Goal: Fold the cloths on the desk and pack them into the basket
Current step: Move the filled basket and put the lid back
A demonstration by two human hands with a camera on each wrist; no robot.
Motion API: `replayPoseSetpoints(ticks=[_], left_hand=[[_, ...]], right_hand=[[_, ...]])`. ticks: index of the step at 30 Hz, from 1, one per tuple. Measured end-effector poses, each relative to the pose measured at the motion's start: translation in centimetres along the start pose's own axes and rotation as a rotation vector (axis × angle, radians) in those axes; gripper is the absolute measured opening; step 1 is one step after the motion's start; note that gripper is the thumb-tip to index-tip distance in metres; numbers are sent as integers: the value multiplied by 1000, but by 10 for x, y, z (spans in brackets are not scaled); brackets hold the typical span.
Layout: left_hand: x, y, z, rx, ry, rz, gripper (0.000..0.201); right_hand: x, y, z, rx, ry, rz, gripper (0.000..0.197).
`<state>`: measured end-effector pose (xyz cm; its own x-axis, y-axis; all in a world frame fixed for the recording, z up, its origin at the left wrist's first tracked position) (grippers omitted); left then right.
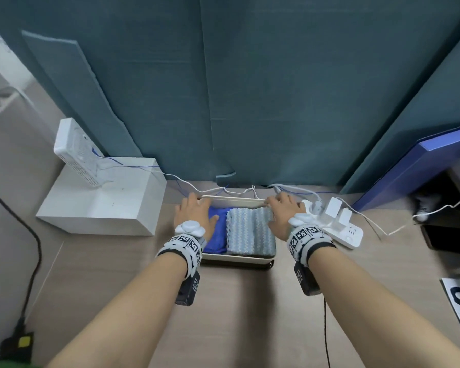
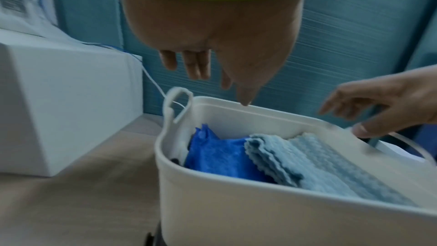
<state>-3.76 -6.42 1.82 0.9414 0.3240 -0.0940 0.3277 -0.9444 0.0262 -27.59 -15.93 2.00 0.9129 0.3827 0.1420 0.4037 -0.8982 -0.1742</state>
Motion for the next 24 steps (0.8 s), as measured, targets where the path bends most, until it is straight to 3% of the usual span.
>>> replayPoseSetpoints(ticks=[3,7,12,16,20,24], left_hand=[[23,-4,-5,82,-121,-216,44],[43,-4,15,221,-351,-369,47],[38,-8,4,216,-453,-439,36],[41,-2,7,293,-736,-583,57],[36,-17,-20,335,-1074,-759,72],[34,-46,-32,426,-1123,-688,65]], right_hand=[[-8,1,3,19,201,256,48],[-10,-1,10,53,418,382,48],[-6,-4,14,73,534,452,47],[-17,-3,16,152,519,447,33],[-24,-17,5,96,593,478,41],[-14,-61,-20,34,647,502,31]])
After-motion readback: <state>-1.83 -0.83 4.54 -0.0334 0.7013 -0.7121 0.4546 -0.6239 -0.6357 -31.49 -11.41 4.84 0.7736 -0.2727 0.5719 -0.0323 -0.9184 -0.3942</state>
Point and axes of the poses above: each hand's wrist, its own y-axis towards the middle knuckle, its own z-axis out of the palm, x = y × z, the point moved 2 cm from there along y, towards the middle knuckle, and after that the axes turned 7 degrees about -x, right-handed, at the moved point
